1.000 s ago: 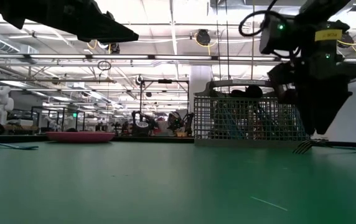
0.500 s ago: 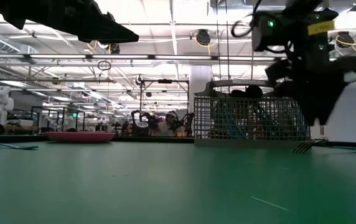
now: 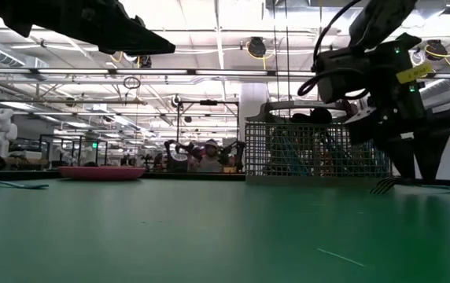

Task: Sort silverware
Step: Put the right black fork into the cutlery rack with the other black forks

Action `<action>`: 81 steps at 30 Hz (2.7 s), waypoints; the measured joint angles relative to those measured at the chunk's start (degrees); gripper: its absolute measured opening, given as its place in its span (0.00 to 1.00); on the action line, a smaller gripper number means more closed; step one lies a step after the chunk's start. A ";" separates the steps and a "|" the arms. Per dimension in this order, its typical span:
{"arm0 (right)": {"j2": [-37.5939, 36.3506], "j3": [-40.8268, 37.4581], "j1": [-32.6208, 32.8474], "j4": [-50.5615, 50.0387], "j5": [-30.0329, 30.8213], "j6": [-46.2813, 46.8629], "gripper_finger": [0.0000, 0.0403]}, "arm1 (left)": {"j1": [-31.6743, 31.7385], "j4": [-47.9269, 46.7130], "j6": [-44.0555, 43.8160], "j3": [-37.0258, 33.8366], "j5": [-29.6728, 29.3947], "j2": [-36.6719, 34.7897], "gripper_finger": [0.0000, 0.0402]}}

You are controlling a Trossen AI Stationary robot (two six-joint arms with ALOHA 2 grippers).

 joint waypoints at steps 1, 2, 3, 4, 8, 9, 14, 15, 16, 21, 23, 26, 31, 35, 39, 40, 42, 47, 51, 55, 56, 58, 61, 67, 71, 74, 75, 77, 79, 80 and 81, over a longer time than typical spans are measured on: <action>0.23 0.00 -0.15 0.49 -0.06 -0.03 0.31 | 0.00 0.00 -0.01 0.00 0.00 0.01 0.43; 0.54 0.00 -0.35 1.22 -0.15 -0.16 0.31 | 0.00 0.00 -0.01 0.00 0.00 0.00 0.43; 0.80 0.00 -0.50 1.86 -0.22 -0.19 0.31 | 0.00 0.00 -0.01 0.00 0.00 0.00 0.43; 1.18 -0.02 -0.63 2.32 -0.20 -0.22 0.31 | 0.00 0.00 -0.01 0.00 0.00 0.00 0.43; 3.26 -0.04 -1.12 2.35 -0.26 -0.36 0.31 | 0.00 -0.15 -0.06 -0.04 0.00 0.00 0.43; 3.79 0.02 -1.14 2.20 -0.23 -0.20 0.31 | 0.00 -0.18 -0.08 -0.04 0.00 0.00 0.43; 6.10 0.23 -1.10 1.43 -0.05 -0.04 0.29 | 0.00 -1.32 -0.22 -0.07 0.00 0.00 0.43; 6.11 0.16 -1.10 1.44 -0.05 -0.10 0.27 | 0.00 -1.63 -0.24 -0.06 0.00 0.00 0.43; 6.11 0.15 -1.12 1.45 -0.01 -0.21 0.24 | 0.00 -1.89 -0.25 -0.07 0.00 0.00 0.43; 5.26 -0.01 -1.12 1.18 -0.16 -0.28 0.06 | -0.04 -1.97 -0.29 -0.07 0.00 0.00 0.43; 4.80 -0.07 -1.12 1.14 -0.29 -0.04 0.02 | -0.04 -1.96 -0.32 -0.07 0.00 0.00 0.43; 3.65 -0.12 -1.12 0.97 -0.31 1.55 0.02 | -0.04 -1.95 -0.45 -0.07 0.00 0.00 0.43; -0.11 1.01 -1.12 0.52 -0.68 3.45 0.01 | -0.04 -1.95 -0.45 -0.07 0.00 0.00 0.43; -3.99 2.93 -1.12 1.63 -0.73 4.35 0.00 | -0.05 -1.94 -0.43 -0.07 0.00 0.01 0.43; -8.63 5.06 -1.12 8.25 -0.72 4.35 0.00 | -0.05 -1.94 -0.43 -0.07 0.00 0.00 0.43; -9.80 5.69 -1.12 10.37 -0.72 4.30 0.00 | -0.04 -1.92 -0.43 -0.07 0.00 0.00 0.43; -12.26 6.82 -1.12 14.75 -0.72 3.99 0.00 | -0.04 -1.95 -0.42 -0.07 0.00 0.00 0.43; -17.29 8.87 -1.14 24.84 -0.44 2.79 0.00 | -0.05 -1.93 -0.39 -0.07 0.00 0.02 0.43; -19.44 10.01 -1.49 32.58 1.98 3.03 0.00 | -0.05 -1.92 -0.28 -0.07 0.00 0.00 0.43; -19.57 10.43 -2.36 40.99 12.20 3.68 0.00 | -0.04 -1.92 -0.28 -0.07 0.00 0.00 0.43; -19.55 10.43 -2.77 42.03 15.15 3.30 0.00 | -0.04 -1.91 -0.27 -0.07 0.00 0.00 0.43; -19.23 10.43 -4.06 43.66 20.51 2.46 0.00 | -0.05 -1.92 -0.29 -0.07 0.00 0.00 0.43; -19.02 10.40 -6.91 44.13 22.16 2.91 0.00 | -0.04 -1.92 -0.29 -0.07 0.00 0.00 0.43; -18.87 10.40 -12.29 44.73 22.27 4.35 0.00 | -0.05 -1.92 -0.23 -0.07 0.00 0.00 0.43; -17.44 10.40 -15.01 45.74 22.19 5.89 0.00 | -0.04 -1.90 -0.23 -0.07 0.00 0.00 0.43; -15.27 10.40 -15.94 46.41 22.13 6.51 0.00 | -0.04 -1.92 -0.23 -0.07 0.00 0.00 0.43; -14.54 10.40 -16.14 46.53 21.99 7.49 0.00 | -0.06 -1.90 -0.23 -0.07 0.00 0.00 0.43; -13.07 10.40 -16.31 46.47 21.96 9.89 0.00 | -0.05 -1.92 -0.23 -0.07 0.00 0.00 0.43; -11.85 10.40 -16.31 46.28 21.96 12.20 0.00 | -0.04 -1.92 -0.23 -0.07 0.00 0.01 0.43; -11.32 10.40 -16.31 46.26 21.99 13.33 0.00 | -0.04 -1.92 -0.23 -0.07 0.00 0.00 0.43; -10.96 10.40 -16.31 46.26 21.96 14.54 0.00 | -0.04 -1.92 -0.23 -0.07 0.00 0.00 0.43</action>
